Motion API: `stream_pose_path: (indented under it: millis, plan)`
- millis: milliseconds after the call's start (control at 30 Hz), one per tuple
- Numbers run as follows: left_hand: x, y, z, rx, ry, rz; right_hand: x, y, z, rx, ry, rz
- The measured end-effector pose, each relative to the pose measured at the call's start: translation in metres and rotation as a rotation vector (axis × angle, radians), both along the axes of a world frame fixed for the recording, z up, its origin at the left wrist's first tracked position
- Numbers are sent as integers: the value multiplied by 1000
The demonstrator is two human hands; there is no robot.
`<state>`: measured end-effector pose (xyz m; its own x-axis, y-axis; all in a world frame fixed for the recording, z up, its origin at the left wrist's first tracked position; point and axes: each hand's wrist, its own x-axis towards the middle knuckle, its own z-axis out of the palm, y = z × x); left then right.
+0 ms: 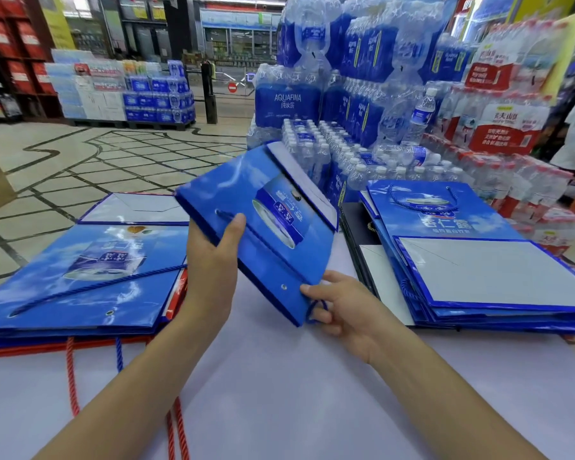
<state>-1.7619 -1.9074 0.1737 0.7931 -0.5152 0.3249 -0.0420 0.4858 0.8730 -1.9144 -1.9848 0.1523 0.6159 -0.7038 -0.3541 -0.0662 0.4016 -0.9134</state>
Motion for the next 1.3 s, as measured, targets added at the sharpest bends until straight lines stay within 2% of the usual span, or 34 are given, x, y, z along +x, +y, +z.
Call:
stream_pose_path:
  millis: [167, 333, 400, 533, 600, 667, 733, 900, 1000, 1100, 1200, 1300]
  plan:
    - [18, 1, 0, 150, 73, 152, -10, -6, 7, -298, 172, -222]
    - [24, 0, -5, 482, -13, 139, -17, -14, 1, -780, 516, -263]
    - [22, 2, -7, 634, -163, 175, -18, -14, 1, -860, 588, -243]
    - [26, 10, -10, 1080, -639, 398, -15, -15, -5, -983, 748, -177]
    - [29, 13, -13, 1279, -818, 397, -14, -14, -8, -998, 772, -159]
    - [24, 13, -14, 1437, -948, 381, -13, -14, -10, -1010, 801, -134]
    - [19, 12, -13, 1509, -1018, 396, -13, -14, -11, -1039, 849, -98]
    - [18, 14, -5, 1585, -1082, 438, -13, -11, -11, -1113, 943, -23]
    - [18, 15, -7, 1538, -1123, 448, -13, -10, -11, -1132, 977, 1]
    - [18, 7, -16, 1320, -1252, 363, -14, -11, -11, -1135, 979, 11]
    - [14, -2, -28, 983, -1362, 34, -15, -12, -10, -1161, 988, 38]
    - [6, -6, -37, 867, -1415, -158, -15, -12, -10, -1177, 976, 74]
